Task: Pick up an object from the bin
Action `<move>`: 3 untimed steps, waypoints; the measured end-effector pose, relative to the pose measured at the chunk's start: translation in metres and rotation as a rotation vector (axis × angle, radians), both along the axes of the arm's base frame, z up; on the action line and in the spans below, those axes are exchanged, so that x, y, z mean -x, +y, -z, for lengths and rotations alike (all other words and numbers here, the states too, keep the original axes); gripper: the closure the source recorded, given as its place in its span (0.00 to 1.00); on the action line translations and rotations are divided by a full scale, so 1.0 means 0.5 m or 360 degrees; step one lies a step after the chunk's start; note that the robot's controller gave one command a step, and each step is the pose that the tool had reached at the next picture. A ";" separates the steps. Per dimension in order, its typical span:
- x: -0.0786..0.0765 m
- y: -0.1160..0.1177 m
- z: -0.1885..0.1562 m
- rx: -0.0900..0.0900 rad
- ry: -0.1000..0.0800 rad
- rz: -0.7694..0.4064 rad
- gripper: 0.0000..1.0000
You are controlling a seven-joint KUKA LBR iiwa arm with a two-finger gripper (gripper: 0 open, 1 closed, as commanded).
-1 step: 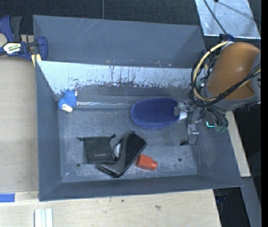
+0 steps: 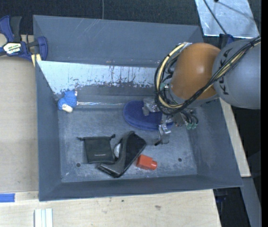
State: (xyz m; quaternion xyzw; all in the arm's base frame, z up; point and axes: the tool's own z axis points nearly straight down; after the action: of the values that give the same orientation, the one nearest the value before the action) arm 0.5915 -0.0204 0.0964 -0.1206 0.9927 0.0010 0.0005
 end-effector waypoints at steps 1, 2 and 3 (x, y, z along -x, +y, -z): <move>-0.001 -0.004 -0.002 0.0003 -0.0003 0.0002 1.00; 0.001 -0.004 -0.001 0.0003 0.0000 0.0001 0.00; -0.050 -0.021 0.048 0.0003 -0.0012 -0.0470 0.00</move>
Offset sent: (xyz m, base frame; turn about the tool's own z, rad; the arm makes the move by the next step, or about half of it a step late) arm 0.0000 0.0000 0.0000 0.0000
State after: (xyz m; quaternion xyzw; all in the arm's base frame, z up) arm 0.6163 -0.0306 0.0723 -0.2654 0.9641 -0.0004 0.0040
